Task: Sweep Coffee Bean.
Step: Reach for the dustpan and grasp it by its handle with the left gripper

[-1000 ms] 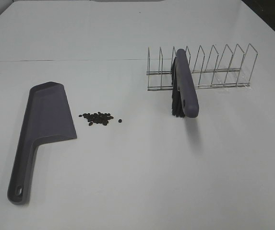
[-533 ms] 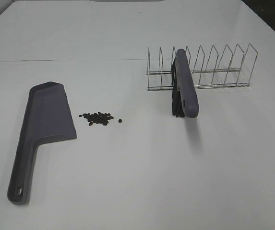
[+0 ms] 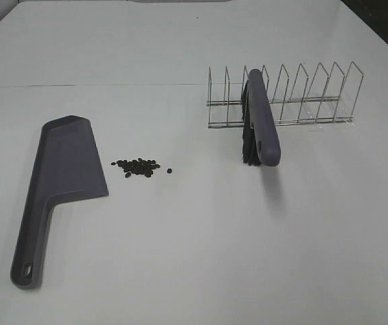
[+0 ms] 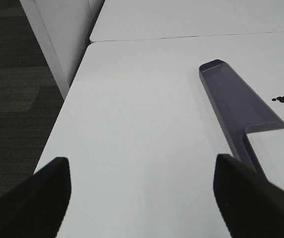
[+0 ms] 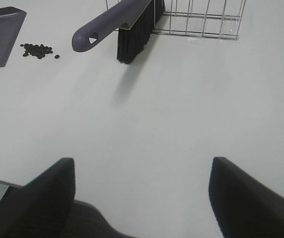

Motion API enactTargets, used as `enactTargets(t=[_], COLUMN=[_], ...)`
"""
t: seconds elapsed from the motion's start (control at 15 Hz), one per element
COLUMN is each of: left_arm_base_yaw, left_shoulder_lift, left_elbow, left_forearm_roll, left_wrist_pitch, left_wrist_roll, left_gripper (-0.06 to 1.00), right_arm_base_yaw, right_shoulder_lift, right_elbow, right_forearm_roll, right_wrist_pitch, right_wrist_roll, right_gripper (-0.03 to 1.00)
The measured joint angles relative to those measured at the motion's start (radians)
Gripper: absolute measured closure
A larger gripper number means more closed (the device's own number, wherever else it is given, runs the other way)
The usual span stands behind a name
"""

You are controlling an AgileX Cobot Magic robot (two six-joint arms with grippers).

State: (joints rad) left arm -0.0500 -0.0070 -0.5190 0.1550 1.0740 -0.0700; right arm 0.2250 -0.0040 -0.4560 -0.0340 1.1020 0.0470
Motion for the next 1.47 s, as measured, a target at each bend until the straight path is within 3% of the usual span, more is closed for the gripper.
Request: enactTargets(t=[0.6, 0.8, 1.07, 1.47], left_arm_base_yaw=[0.0, 0.0, 0.0, 0.0], left_shoulder_lift=[0.0, 0.014, 0.239, 0.575], left_elbow=[0.0, -0.023, -0.043, -0.047], left_forearm_roll=[0.0, 0.004, 0.016, -0.016], left_wrist_pitch=[0.0, -0.004, -0.012, -0.149], left_wrist_roll=[-0.005, -0.054, -0.132, -0.158], left_gripper=[0.22, 0.22, 0.22, 0.22], right_arm_base_yaw=[0.0, 0.0, 0.0, 0.0], right_shoulder_lift=[0.0, 0.0, 0.0, 0.0], right_elbow=[0.0, 0.0, 0.0, 0.0], right_forearm_roll=[0.0, 0.0, 0.0, 0.0], right_wrist_pitch=[0.0, 0.0, 0.0, 0.0], right_wrist_roll=[0.008, 0.009, 0.009, 0.011], right_gripper=[0.26, 0.26, 0.26, 0.26])
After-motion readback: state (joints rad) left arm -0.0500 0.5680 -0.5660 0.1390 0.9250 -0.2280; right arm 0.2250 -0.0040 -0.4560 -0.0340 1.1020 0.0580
